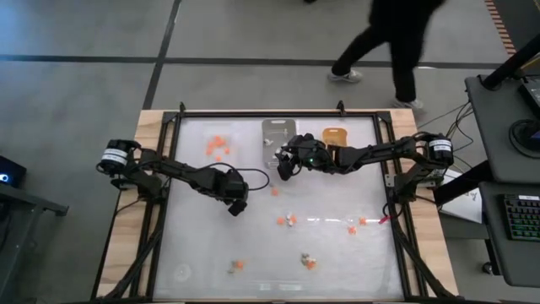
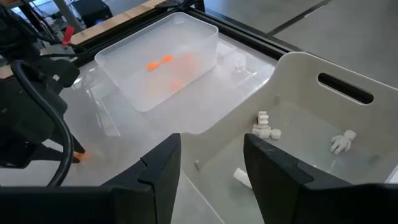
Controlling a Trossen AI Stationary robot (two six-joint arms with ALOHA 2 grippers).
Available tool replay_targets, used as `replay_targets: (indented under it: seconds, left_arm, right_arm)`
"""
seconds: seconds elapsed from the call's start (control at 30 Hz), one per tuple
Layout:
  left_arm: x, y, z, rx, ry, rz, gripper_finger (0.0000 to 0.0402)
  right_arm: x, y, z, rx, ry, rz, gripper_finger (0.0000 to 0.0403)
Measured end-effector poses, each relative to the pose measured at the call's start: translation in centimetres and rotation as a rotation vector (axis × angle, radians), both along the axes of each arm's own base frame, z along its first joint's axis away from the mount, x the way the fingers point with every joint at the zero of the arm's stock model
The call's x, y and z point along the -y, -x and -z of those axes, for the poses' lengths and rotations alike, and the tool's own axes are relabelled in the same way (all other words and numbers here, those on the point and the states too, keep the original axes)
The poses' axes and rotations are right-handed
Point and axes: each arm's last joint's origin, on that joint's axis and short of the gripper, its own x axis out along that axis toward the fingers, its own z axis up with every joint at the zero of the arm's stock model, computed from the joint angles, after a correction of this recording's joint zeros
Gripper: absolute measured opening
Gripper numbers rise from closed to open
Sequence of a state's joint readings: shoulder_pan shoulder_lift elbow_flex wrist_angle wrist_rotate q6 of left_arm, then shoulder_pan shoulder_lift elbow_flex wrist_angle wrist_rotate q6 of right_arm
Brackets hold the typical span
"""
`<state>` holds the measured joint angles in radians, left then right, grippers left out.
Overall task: Sort Halloween decoration
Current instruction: Put the orange spider toy into the transparent white bin
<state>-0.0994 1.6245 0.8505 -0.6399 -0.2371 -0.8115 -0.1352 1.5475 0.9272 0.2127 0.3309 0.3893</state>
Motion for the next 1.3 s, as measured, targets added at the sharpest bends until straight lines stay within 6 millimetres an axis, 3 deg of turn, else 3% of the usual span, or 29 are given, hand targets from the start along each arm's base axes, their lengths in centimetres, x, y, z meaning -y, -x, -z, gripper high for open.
replay_targets:
  seconds: [0.3,0.7,0.87,1.07,1.3]
  left_arm:
    - [0.0,0.1,-0.3,-0.004,0.008,0.041,0.0002]
    - [0.7,0.9,-3.5,0.112,-0.012,0.194,0.0000]
    - [0.4,1.2,-3.9,0.129,-0.015,0.095,0.0002]
    - [0.4,0.9,-2.8,0.107,0.005,-0.039,0.0036]
    - [0.4,0.5,-0.8,0.026,0.003,-0.062,0.0111]
  right_arm:
    - [0.0,0.0,0.0,-0.002,0.004,-0.002,0.0166]
    - [-0.1,0.1,0.2,-0.019,-0.005,-0.019,0.0166]
    - [-0.1,0.1,0.3,-0.037,-0.010,-0.021,0.0166]
    - [-0.1,0.1,0.3,-0.038,-0.011,-0.020,0.0166]
    - [-0.1,0.1,0.3,-0.036,-0.012,-0.020,0.0166]
